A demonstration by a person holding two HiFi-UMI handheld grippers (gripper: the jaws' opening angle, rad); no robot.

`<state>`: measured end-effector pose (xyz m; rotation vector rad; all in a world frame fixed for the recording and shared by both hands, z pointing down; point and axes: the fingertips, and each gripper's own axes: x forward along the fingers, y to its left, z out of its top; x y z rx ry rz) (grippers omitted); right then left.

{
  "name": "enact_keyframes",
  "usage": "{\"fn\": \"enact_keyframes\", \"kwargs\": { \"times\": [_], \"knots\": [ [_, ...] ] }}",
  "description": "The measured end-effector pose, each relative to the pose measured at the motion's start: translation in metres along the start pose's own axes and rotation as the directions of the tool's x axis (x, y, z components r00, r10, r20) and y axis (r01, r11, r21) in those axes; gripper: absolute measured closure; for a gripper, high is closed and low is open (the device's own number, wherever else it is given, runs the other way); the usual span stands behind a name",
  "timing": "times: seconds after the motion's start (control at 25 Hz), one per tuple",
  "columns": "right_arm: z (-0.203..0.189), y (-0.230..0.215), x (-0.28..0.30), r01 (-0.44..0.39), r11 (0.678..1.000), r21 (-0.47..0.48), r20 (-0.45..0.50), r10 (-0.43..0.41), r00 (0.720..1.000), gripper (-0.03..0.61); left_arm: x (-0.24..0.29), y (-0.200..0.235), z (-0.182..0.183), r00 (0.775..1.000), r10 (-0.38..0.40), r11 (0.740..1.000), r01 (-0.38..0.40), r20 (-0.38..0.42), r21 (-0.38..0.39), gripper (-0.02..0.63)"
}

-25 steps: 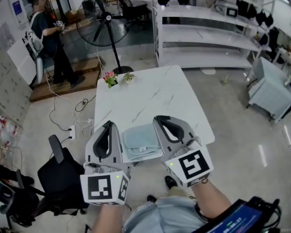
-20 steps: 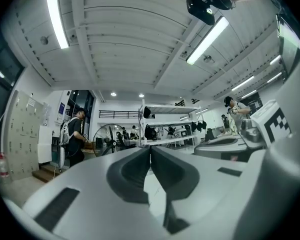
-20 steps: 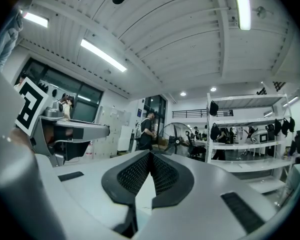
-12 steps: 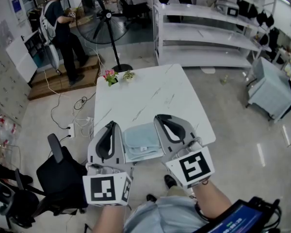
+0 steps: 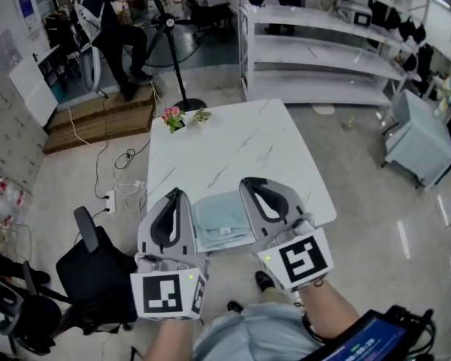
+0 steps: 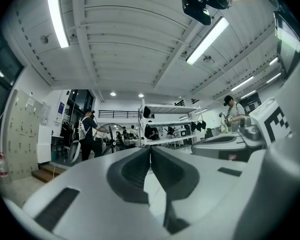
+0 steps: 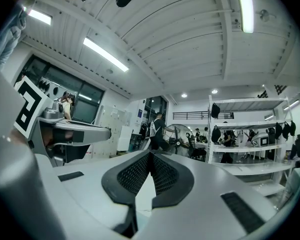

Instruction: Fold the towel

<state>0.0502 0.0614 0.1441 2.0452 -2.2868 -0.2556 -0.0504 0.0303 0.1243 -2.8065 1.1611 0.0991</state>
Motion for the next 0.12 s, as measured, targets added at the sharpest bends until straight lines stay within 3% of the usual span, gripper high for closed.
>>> {"fn": "enact_keyframes", "kwargs": {
  "times": [0.12],
  "knots": [
    [0.0004,0.0011,0.0023,-0.002,1.000,-0.005,-0.001,0.002,1.000,0.561,0.0013,0.0018,0.0000,1.000,-0.003,1.000,0.003,0.003,0.002,0.603]
  ]
}}
